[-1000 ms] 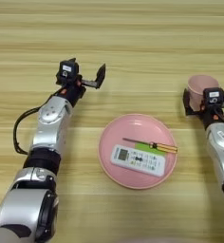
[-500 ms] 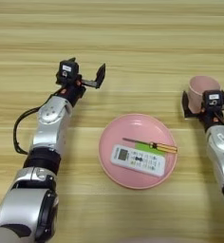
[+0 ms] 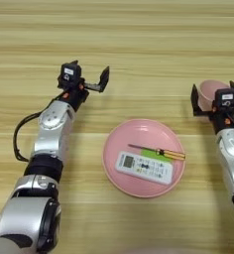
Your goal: Move the objects on the table
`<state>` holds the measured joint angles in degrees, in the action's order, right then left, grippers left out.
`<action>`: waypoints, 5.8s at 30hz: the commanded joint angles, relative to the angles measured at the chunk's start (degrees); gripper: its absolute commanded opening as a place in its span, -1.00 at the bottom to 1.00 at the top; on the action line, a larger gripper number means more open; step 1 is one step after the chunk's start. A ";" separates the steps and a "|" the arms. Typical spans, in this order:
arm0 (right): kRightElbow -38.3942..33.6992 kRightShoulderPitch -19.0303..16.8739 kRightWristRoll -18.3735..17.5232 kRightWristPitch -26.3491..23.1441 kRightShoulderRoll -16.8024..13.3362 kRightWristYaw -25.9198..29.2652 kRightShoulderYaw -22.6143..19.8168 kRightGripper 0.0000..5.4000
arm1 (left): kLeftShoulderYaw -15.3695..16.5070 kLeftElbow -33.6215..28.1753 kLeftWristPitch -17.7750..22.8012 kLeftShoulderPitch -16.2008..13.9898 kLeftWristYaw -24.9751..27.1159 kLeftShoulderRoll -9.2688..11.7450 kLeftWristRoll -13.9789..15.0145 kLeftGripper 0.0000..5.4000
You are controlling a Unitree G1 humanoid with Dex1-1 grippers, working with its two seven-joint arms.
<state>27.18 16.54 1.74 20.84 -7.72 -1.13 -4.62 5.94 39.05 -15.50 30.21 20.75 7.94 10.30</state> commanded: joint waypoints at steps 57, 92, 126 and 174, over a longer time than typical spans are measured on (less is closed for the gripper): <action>-31.19 -4.74 -17.47 -34.08 -23.87 52.25 17.08 0.99 | -0.03 1.50 -3.44 1.10 -4.17 -0.57 -2.82 1.00; -20.56 -4.59 -8.80 -32.91 -23.06 58.57 22.53 0.39 | 0.63 5.90 -2.68 2.97 -15.15 0.41 -6.80 1.00; -23.68 -3.76 -10.39 -32.27 -21.80 56.98 18.99 -0.66 | 0.58 5.77 -3.26 2.80 -14.38 -0.09 -6.41 1.00; -1.73 0.71 -3.71 -29.80 -16.47 42.12 12.96 -0.41 | 1.06 7.57 -4.22 3.80 -14.33 0.07 -5.97 1.00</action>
<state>24.66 16.78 -2.25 -8.35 -24.42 40.59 8.25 6.83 46.01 -19.15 32.95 6.41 7.84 4.58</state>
